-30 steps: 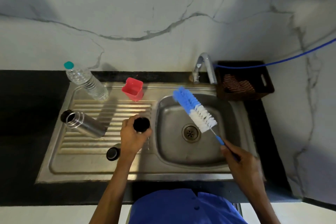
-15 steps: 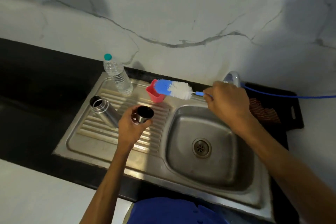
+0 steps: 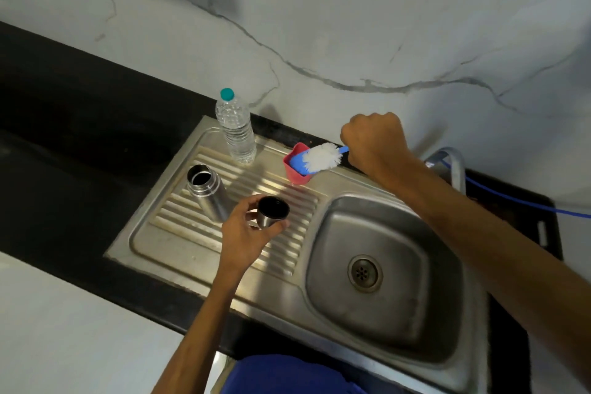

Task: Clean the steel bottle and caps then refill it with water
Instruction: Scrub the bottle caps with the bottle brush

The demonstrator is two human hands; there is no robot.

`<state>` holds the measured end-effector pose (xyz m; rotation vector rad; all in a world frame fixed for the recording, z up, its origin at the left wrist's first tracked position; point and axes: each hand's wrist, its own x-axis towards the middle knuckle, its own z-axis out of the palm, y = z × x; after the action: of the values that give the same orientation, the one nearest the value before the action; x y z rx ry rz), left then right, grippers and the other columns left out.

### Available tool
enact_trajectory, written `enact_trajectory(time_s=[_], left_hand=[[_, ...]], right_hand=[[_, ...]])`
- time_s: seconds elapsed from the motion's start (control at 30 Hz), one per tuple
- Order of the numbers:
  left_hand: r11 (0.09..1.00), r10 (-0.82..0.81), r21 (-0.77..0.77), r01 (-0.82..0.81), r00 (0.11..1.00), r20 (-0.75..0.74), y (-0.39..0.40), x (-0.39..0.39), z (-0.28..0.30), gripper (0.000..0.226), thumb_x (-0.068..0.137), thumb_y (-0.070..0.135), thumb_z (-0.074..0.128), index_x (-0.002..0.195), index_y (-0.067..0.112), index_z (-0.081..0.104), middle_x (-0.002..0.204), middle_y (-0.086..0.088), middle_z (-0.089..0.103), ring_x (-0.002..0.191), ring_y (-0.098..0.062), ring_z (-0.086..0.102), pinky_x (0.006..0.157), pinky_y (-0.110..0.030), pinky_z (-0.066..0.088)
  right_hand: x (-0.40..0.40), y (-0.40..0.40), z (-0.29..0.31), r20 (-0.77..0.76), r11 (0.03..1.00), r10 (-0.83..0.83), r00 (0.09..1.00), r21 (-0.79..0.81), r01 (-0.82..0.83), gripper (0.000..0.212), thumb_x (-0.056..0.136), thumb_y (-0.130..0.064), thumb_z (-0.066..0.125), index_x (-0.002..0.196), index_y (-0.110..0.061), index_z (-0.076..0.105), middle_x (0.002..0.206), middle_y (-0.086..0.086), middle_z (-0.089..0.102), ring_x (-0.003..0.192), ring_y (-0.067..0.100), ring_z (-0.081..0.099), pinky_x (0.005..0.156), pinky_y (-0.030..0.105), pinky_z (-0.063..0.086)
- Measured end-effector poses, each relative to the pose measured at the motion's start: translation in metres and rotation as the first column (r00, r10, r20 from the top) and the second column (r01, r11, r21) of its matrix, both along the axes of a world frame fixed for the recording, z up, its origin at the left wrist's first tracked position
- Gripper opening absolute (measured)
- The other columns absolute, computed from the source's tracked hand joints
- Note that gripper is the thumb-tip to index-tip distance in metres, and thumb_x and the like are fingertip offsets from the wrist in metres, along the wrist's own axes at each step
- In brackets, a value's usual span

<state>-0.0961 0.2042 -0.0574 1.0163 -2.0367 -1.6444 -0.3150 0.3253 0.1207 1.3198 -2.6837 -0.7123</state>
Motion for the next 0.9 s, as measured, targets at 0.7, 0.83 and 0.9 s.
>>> enact_trajectory(time_s=[0.7, 0.83, 0.9], left_hand=[[0.993, -0.119, 0.030, 0.118, 0.992, 0.036, -0.025, -0.002, 0.003, 0.067, 0.064, 0.029, 0.100, 0.123, 0.034, 0.069, 0.112, 0.020, 0.073, 0.098, 0.004, 0.067, 0.072, -0.018, 0.057], [0.990, -0.136, 0.037, 0.134, 0.990, 0.039, -0.026, -0.002, 0.004, 0.067, 0.062, 0.030, 0.101, 0.121, 0.038, 0.069, 0.111, 0.021, 0.073, 0.099, 0.003, 0.068, 0.073, -0.019, 0.059], [0.991, -0.129, 0.050, 0.128, 0.991, 0.028, -0.026, -0.002, 0.004, 0.066, 0.062, 0.030, 0.101, 0.119, 0.039, 0.069, 0.109, 0.024, 0.073, 0.098, 0.001, 0.068, 0.073, -0.021, 0.059]], right_hand=[[-0.016, -0.010, 0.034, -0.071, 0.992, -0.120, 0.990, -0.038, 0.118, 0.007, 0.088, -0.026, 0.072, 0.095, -0.026, 0.074, 0.087, -0.001, 0.066, 0.068, 0.019, 0.055, 0.064, 0.031, 0.034], [-0.008, 0.008, 0.034, -0.069, 0.973, -0.225, 0.972, -0.067, 0.220, 0.010, 0.090, -0.024, 0.069, 0.095, -0.030, 0.075, 0.089, -0.004, 0.068, 0.070, 0.017, 0.059, 0.065, 0.030, 0.034], [-0.003, 0.015, 0.032, -0.032, 0.966, -0.252, 0.967, -0.059, 0.250, 0.010, 0.092, -0.026, 0.068, 0.097, -0.030, 0.076, 0.090, -0.003, 0.069, 0.072, 0.017, 0.062, 0.065, 0.029, 0.036]])
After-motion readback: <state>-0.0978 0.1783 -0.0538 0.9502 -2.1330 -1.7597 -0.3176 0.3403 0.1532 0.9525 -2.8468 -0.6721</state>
